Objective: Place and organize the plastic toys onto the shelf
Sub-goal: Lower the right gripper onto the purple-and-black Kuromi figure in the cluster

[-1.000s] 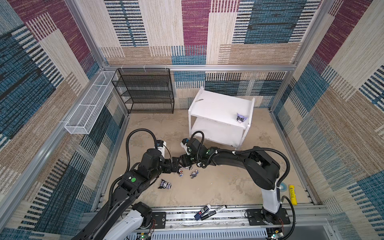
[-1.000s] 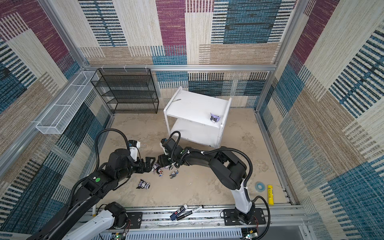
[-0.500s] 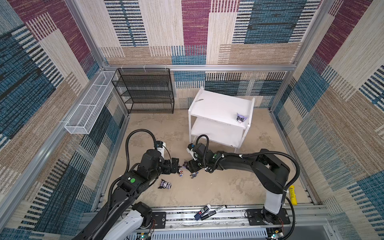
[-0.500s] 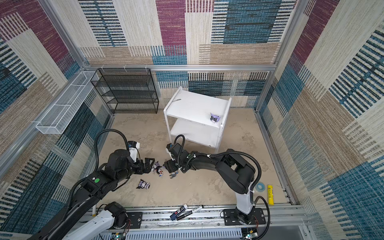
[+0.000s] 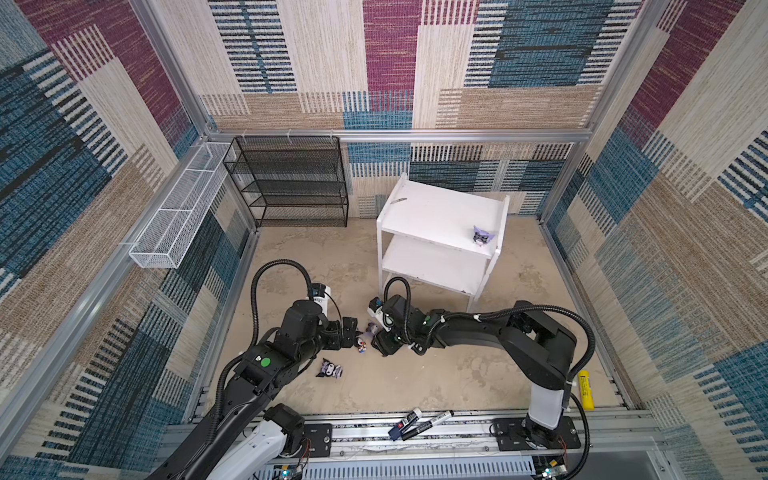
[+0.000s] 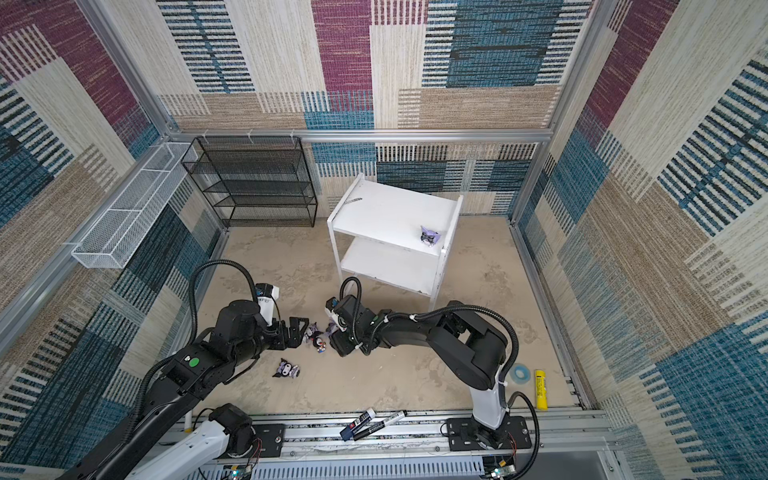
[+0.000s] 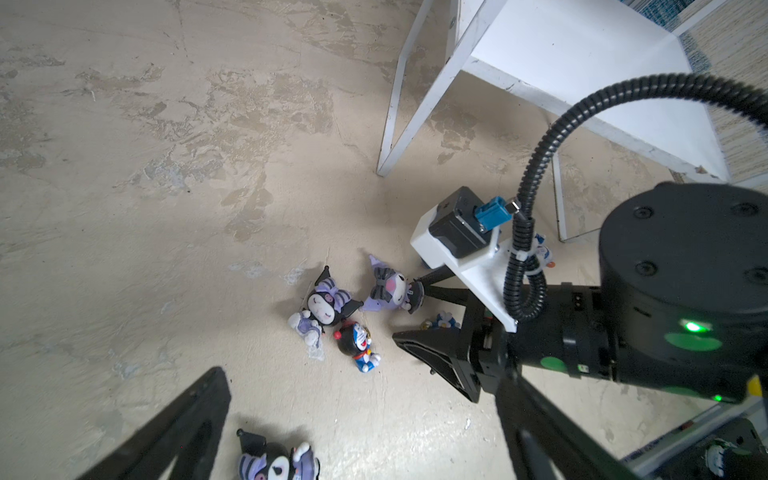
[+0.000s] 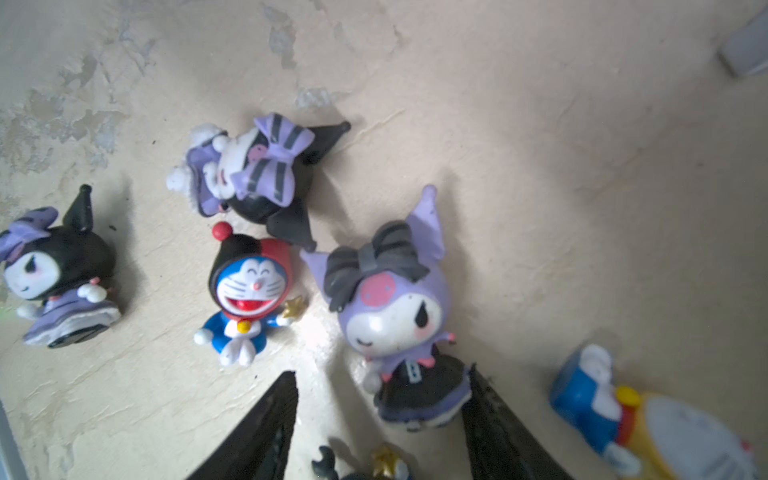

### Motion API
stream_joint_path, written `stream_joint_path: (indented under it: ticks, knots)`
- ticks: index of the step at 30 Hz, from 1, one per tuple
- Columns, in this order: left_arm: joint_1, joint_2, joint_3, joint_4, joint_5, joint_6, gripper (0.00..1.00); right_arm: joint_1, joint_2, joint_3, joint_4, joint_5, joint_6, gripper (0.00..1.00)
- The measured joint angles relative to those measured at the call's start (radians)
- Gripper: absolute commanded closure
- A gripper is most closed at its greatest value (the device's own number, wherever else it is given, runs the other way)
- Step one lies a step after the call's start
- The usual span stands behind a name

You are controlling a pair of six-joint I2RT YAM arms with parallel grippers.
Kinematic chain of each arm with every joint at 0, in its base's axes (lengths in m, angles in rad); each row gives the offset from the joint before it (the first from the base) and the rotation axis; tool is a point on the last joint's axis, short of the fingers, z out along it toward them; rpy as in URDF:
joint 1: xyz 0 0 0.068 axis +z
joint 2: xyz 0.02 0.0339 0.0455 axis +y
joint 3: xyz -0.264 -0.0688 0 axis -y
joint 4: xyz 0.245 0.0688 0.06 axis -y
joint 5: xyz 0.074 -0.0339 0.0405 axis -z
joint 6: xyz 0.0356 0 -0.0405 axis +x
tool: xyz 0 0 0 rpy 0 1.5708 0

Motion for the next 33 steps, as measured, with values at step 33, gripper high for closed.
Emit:
stream_joint_path:
  ticks: [33]
  knots:
    - [0.0,-0.047,-0.022,-0.011,0.002,-0.008,0.01,-0.012,0.008,-0.031,0.076,0.024,-0.205,0.29]
